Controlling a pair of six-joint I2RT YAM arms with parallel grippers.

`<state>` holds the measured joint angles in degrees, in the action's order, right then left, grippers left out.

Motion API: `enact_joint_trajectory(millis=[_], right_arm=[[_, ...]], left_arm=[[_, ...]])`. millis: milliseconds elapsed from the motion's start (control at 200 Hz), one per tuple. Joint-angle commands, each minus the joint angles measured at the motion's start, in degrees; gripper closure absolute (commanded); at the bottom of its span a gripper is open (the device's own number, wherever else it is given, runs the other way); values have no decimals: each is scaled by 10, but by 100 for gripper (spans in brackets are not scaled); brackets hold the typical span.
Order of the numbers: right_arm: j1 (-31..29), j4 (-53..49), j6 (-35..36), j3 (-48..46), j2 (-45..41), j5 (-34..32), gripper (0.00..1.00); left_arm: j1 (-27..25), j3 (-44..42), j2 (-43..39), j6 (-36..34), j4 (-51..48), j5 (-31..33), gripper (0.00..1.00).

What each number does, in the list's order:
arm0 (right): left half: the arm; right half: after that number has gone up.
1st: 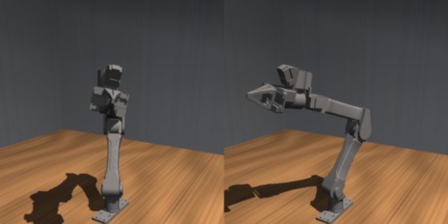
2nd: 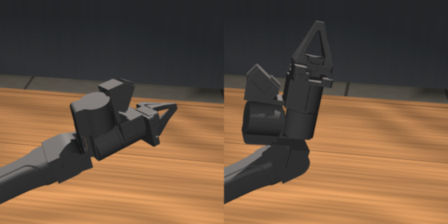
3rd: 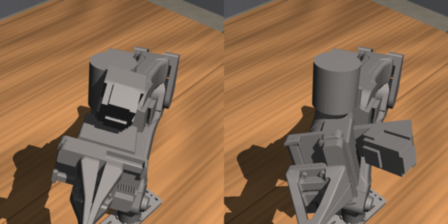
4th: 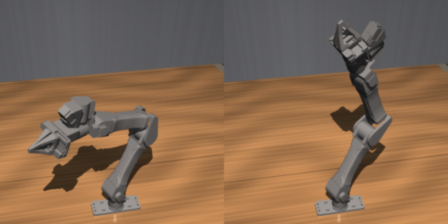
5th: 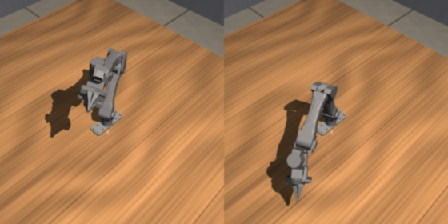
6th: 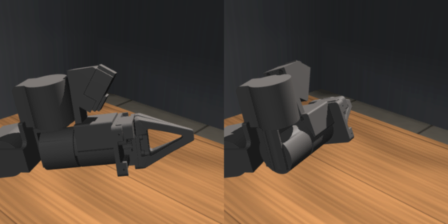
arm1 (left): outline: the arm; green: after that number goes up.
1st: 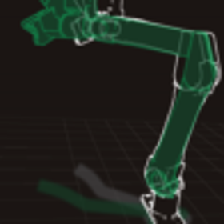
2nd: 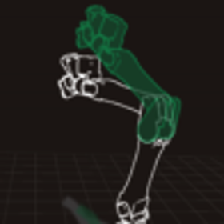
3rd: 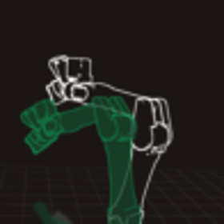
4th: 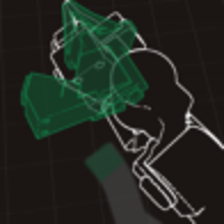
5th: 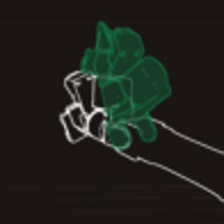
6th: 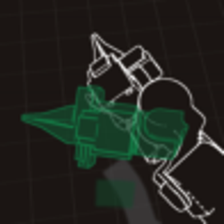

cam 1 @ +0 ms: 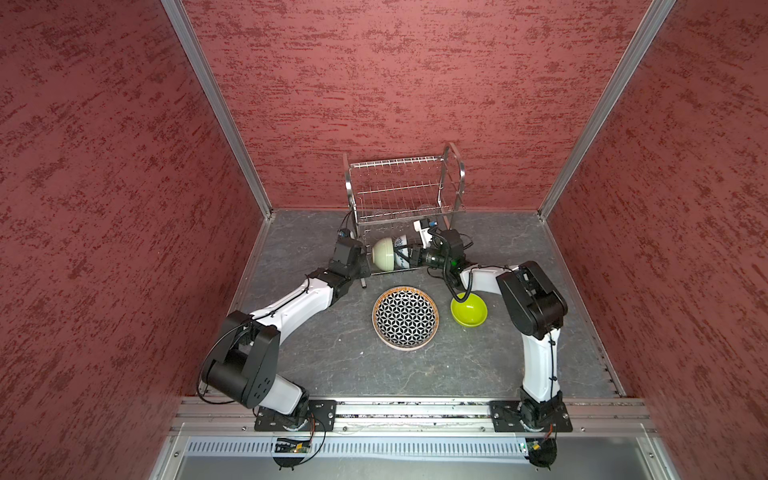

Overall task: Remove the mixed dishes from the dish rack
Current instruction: 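Move the right gripper back to the rack and grip the blue floral bowl rim, then pull the blue floral bowl out of the rack with the right gripper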

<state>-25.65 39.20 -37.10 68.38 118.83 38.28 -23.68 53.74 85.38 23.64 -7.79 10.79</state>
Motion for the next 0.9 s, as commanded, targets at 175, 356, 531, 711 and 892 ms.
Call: enact_joint_trajectory(millis=[175, 356, 531, 711, 892], right_arm=[[6, 102, -79, -24, 7, 20, 100], [6, 137, -93, -46, -13, 24, 100], [6, 175, -111, -66, -31, 33, 100], [6, 204, -125, -75, -40, 38, 100], [6, 207, -127, -80, -53, 38, 100]], left_arm=[[6, 20, -5, 19, 37, 3, 88], [7, 20, -3, 19, 37, 2, 88], [8, 22, 3, 21, 34, -2, 88], [8, 21, 2, 21, 34, -1, 88], [11, 19, 5, 21, 36, 1, 88]])
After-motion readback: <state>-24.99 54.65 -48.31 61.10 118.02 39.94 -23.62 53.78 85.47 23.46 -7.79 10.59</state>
